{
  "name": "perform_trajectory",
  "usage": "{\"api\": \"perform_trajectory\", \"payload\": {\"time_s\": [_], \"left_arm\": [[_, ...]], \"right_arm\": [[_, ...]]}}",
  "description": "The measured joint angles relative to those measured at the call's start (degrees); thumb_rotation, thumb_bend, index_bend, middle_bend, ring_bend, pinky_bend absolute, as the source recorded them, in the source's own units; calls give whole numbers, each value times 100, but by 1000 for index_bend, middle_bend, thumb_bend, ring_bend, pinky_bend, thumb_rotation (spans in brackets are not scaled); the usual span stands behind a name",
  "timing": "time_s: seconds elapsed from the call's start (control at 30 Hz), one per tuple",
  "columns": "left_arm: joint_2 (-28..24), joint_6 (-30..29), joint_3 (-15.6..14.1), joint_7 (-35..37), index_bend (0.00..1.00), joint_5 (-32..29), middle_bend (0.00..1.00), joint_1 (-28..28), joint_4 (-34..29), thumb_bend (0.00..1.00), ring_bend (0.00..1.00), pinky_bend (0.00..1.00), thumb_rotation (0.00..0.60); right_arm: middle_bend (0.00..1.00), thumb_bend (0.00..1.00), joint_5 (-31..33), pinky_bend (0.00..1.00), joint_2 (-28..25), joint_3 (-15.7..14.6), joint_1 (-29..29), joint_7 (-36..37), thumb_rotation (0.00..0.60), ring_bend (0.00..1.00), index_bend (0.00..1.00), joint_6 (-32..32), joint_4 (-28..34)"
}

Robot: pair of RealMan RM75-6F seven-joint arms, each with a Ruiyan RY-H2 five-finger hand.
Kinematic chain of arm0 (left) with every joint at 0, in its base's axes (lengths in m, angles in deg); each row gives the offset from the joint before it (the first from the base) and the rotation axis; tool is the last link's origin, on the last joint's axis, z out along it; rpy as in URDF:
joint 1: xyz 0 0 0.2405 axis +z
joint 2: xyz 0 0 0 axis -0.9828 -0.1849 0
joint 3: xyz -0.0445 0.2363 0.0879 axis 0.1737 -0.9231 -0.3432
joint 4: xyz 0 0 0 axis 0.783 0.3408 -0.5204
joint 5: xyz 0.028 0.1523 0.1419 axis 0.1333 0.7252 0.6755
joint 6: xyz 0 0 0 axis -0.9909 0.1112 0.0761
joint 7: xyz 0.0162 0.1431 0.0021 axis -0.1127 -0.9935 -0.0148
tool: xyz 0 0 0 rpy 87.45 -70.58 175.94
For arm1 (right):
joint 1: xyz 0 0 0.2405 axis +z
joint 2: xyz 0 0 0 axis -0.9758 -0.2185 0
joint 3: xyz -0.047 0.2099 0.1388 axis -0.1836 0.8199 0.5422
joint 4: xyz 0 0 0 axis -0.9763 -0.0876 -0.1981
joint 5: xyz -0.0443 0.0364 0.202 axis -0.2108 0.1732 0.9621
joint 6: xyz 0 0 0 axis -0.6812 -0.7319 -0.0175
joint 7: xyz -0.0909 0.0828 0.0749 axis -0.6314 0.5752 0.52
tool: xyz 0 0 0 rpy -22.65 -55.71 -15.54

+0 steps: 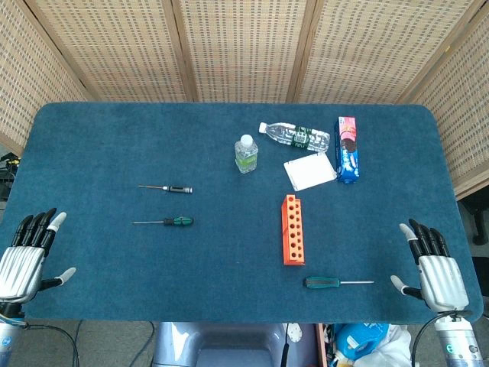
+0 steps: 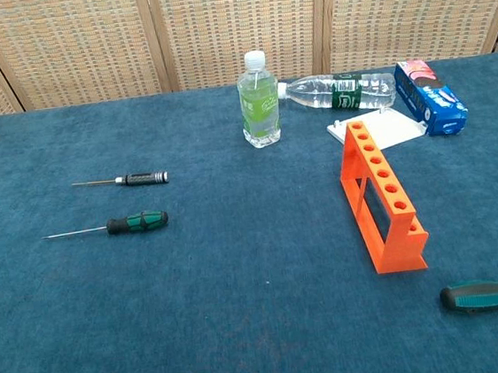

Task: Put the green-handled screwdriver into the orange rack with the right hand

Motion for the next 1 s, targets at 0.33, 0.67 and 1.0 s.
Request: {"api": "perform_trajectory", "payload": {"time_s": [0.33,0.67,1.0], "left_arm": [[-10,-9,-6,11,0,13,0,6,-9,0,0,0,600],[-2,14,5,12,0,5,0,-11,1,0,0,0,600],[7,34,10,39,0,-9,0,-22,34,0,0,0,600]], "right_arm": [[0,173,-3,0,-9,-5,-6,10,600,0,0,-6,11],[0,173,-2,0,-23,-3,-6,33,600,0,0,-2,21],[0,173,-59,0,-25,-4,-9,54,600,0,0,-36,51]]}}
